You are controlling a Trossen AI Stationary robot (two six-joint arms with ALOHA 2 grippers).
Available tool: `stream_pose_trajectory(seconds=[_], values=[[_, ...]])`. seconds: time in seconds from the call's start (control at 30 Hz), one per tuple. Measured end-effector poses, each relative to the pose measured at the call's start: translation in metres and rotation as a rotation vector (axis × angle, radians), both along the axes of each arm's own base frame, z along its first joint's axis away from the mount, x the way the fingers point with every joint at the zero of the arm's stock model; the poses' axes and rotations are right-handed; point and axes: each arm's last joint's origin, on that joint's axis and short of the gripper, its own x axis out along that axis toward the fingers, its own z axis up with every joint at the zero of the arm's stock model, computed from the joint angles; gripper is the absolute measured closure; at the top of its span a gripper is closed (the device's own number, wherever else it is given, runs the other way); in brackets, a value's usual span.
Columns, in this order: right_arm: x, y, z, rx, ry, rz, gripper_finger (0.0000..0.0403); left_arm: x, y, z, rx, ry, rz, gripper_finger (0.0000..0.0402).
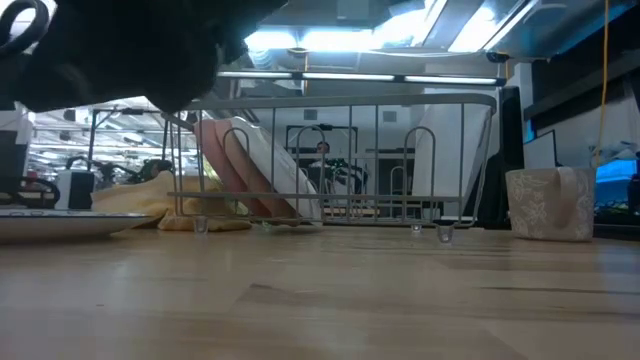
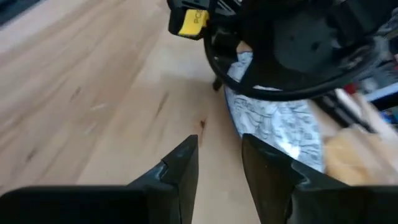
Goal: Sort dishes
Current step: Put the white patterned plate in the dish rack
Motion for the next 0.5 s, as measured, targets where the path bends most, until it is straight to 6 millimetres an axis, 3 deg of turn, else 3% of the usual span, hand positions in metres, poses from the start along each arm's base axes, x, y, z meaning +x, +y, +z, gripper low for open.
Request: stream_pose_trajectory(seconds=[0.17, 0.5], values=[[-0.007, 0.011, 0.002, -0.076, -0.018, -0.018, 0.0275, -0.003, 0.006, -0.002, 0.077, 0.013, 0.027, 0.0292], [-0.006, 0.010, 0.004, -0.075, -0.036, -0.035, 0.0275, -0.008, 0.028, 0.006, 0.283, 0.101, 0.072, 0.0332]])
